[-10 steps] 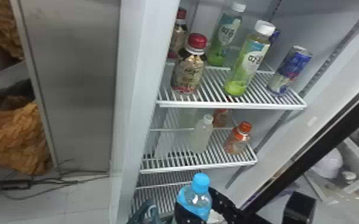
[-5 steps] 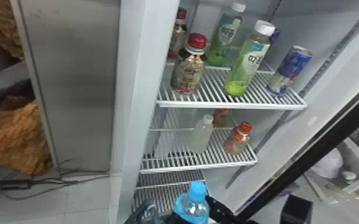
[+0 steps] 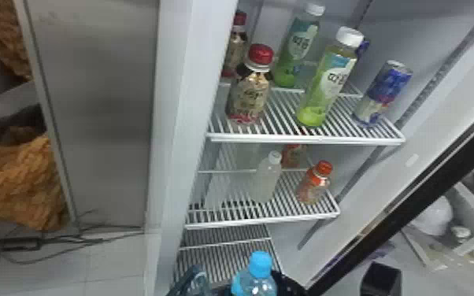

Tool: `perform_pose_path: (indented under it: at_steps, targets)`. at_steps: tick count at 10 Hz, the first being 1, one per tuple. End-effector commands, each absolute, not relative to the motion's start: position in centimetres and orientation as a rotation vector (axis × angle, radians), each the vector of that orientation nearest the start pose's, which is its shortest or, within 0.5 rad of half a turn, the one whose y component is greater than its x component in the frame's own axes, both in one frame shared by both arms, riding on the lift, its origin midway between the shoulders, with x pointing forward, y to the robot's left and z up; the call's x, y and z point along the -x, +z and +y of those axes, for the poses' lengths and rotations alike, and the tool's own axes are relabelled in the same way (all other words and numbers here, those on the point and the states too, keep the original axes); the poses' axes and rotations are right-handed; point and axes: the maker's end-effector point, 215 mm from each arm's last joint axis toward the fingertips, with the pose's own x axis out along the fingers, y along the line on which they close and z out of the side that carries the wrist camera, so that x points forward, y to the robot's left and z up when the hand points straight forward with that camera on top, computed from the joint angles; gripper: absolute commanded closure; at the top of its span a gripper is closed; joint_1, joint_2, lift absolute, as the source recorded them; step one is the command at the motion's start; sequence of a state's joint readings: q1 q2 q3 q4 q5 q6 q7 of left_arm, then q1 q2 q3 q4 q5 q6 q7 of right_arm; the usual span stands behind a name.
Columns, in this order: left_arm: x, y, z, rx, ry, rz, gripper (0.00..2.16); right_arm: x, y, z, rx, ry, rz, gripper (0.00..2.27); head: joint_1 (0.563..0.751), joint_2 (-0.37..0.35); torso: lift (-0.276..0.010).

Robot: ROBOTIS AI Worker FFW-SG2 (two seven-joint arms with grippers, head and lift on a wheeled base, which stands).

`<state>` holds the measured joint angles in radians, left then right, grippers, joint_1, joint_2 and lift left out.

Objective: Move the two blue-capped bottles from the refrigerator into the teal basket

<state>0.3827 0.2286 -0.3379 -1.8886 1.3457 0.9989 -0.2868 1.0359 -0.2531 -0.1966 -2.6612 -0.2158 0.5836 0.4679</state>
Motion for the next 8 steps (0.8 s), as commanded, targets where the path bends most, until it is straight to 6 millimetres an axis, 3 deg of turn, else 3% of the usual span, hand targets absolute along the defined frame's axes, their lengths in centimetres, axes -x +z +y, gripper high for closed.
perform_pose_path:
  at_steps: [1,4,8]
  targets:
    - [-20.2,-39.3,-10.4,1.212,-1.097,1.071,1.09,-25.6,-36.0,-17.3,-0.017,0.563,0.550,0.51,0.695,-0.350,-0.153]
    - [-20.2,-39.3,-10.4,1.213,-1.097,1.070,1.09,-25.8,-36.7,-17.5,-0.026,0.571,0.556,0.44,0.695,-0.350,-0.153]
    - [-20.4,-39.2,-10.4,1.212,-1.097,1.066,1.09,-28.3,-34.3,-19.4,0.043,0.522,0.409,0.44,0.695,-0.350,-0.153]
